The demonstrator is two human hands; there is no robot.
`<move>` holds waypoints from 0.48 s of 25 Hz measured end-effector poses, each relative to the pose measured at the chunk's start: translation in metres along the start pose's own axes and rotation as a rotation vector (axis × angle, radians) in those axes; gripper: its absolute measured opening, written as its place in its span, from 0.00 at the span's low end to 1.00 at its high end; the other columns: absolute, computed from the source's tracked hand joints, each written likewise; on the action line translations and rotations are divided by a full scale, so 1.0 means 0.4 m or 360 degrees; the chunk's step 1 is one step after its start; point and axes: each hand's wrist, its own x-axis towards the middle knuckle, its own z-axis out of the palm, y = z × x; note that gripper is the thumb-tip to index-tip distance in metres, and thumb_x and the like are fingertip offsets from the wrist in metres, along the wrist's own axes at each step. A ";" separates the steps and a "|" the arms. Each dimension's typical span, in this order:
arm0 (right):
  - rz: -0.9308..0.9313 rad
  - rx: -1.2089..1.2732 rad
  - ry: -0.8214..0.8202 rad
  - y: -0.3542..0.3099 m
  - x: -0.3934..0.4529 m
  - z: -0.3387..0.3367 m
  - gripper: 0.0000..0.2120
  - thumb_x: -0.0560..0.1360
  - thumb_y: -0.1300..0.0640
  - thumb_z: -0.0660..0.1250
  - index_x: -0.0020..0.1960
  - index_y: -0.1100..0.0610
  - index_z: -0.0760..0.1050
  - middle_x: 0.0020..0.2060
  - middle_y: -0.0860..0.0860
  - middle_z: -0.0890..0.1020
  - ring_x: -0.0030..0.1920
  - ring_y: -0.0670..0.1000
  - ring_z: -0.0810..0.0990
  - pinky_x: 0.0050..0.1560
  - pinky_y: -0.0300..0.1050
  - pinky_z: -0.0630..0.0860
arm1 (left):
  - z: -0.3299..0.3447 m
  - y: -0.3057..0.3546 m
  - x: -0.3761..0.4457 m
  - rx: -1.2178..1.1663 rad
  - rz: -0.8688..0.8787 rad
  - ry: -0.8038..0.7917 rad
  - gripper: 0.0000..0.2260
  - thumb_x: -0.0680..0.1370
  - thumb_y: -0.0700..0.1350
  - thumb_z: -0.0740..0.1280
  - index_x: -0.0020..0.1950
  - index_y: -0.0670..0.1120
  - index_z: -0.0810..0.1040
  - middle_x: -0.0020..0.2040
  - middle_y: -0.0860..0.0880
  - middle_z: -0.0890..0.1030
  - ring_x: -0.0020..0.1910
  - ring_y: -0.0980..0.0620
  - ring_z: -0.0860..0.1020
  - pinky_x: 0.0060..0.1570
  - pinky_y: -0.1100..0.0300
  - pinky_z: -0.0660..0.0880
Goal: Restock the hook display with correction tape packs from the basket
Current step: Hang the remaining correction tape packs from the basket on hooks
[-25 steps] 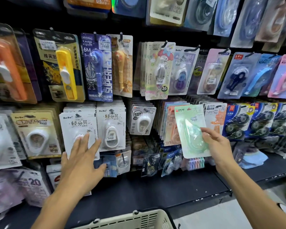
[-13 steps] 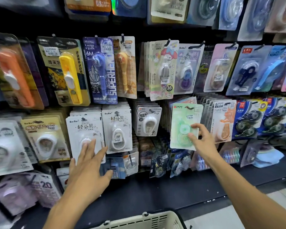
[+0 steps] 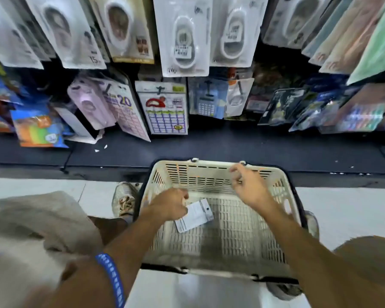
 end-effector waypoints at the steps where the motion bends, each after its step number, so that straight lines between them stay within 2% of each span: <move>1: -0.0087 -0.0265 -0.0413 0.017 -0.032 0.105 0.19 0.79 0.59 0.65 0.69 0.51 0.72 0.60 0.54 0.81 0.56 0.57 0.80 0.56 0.47 0.74 | 0.081 -0.042 0.003 -0.0001 -0.0062 -0.0126 0.20 0.77 0.45 0.67 0.69 0.49 0.75 0.68 0.46 0.78 0.64 0.44 0.77 0.60 0.55 0.76; 2: -0.0125 -0.0480 -0.0703 0.039 -0.058 0.208 0.26 0.78 0.60 0.66 0.75 0.50 0.66 0.70 0.54 0.76 0.64 0.58 0.76 0.63 0.49 0.72 | 0.154 -0.076 0.011 -0.0016 -0.0097 -0.0234 0.20 0.78 0.44 0.66 0.70 0.48 0.75 0.68 0.45 0.78 0.64 0.44 0.78 0.61 0.54 0.76; 3: -0.0137 -0.0608 -0.0825 0.060 -0.076 0.294 0.32 0.78 0.62 0.66 0.79 0.49 0.60 0.76 0.54 0.67 0.71 0.59 0.70 0.69 0.52 0.68 | 0.209 -0.099 0.025 -0.0030 -0.0103 -0.0321 0.19 0.78 0.43 0.66 0.70 0.47 0.75 0.67 0.44 0.78 0.63 0.43 0.78 0.61 0.52 0.77; 4: -0.0119 -0.0677 -0.0847 0.074 -0.081 0.359 0.37 0.77 0.65 0.65 0.81 0.49 0.55 0.81 0.52 0.59 0.76 0.60 0.63 0.74 0.56 0.63 | 0.244 -0.109 0.042 -0.0071 -0.0083 -0.0361 0.19 0.78 0.42 0.66 0.69 0.47 0.76 0.66 0.44 0.79 0.62 0.43 0.79 0.60 0.51 0.77; 6: -0.0147 -0.0755 -0.0856 0.096 -0.068 0.447 0.40 0.79 0.66 0.61 0.83 0.47 0.46 0.83 0.50 0.44 0.81 0.60 0.47 0.79 0.60 0.51 | 0.265 -0.111 0.084 -0.0261 -0.0098 -0.0306 0.19 0.75 0.42 0.67 0.67 0.48 0.77 0.62 0.45 0.82 0.57 0.44 0.81 0.56 0.51 0.79; 8: -0.0220 -0.0785 -0.0827 0.115 -0.042 0.498 0.39 0.80 0.61 0.61 0.83 0.46 0.43 0.82 0.49 0.39 0.81 0.59 0.40 0.80 0.61 0.43 | 0.268 -0.112 0.121 -0.0335 -0.0138 -0.0189 0.22 0.73 0.43 0.67 0.68 0.50 0.76 0.63 0.47 0.81 0.58 0.45 0.80 0.57 0.53 0.79; 9: -0.0258 -0.0757 -0.0852 0.127 -0.023 0.503 0.36 0.81 0.59 0.60 0.83 0.46 0.45 0.82 0.49 0.41 0.82 0.59 0.42 0.80 0.59 0.44 | 0.273 -0.117 0.131 -0.0330 -0.0140 -0.0171 0.24 0.74 0.43 0.68 0.70 0.50 0.75 0.66 0.47 0.79 0.60 0.45 0.79 0.58 0.52 0.79; 10: -0.0260 -0.0664 -0.0846 0.138 0.004 0.503 0.32 0.82 0.57 0.60 0.82 0.46 0.51 0.83 0.50 0.49 0.81 0.58 0.49 0.81 0.54 0.48 | 0.280 -0.125 0.141 -0.0324 -0.0139 -0.0176 0.25 0.74 0.42 0.68 0.72 0.50 0.73 0.67 0.46 0.77 0.61 0.44 0.79 0.59 0.51 0.78; 11: -0.0252 -0.0507 -0.0826 0.142 0.033 0.490 0.27 0.82 0.56 0.61 0.80 0.47 0.61 0.80 0.51 0.61 0.79 0.57 0.60 0.78 0.46 0.56 | 0.284 -0.135 0.148 -0.0308 -0.0133 -0.0166 0.26 0.74 0.41 0.69 0.73 0.49 0.72 0.68 0.45 0.76 0.62 0.43 0.78 0.60 0.50 0.78; 12: -0.0267 -0.0350 -0.0825 0.133 0.061 0.462 0.20 0.82 0.57 0.63 0.74 0.49 0.72 0.73 0.51 0.74 0.72 0.56 0.72 0.72 0.39 0.65 | 0.285 -0.142 0.151 -0.0300 -0.0145 -0.0129 0.28 0.74 0.40 0.69 0.75 0.48 0.70 0.69 0.45 0.75 0.63 0.43 0.77 0.62 0.49 0.77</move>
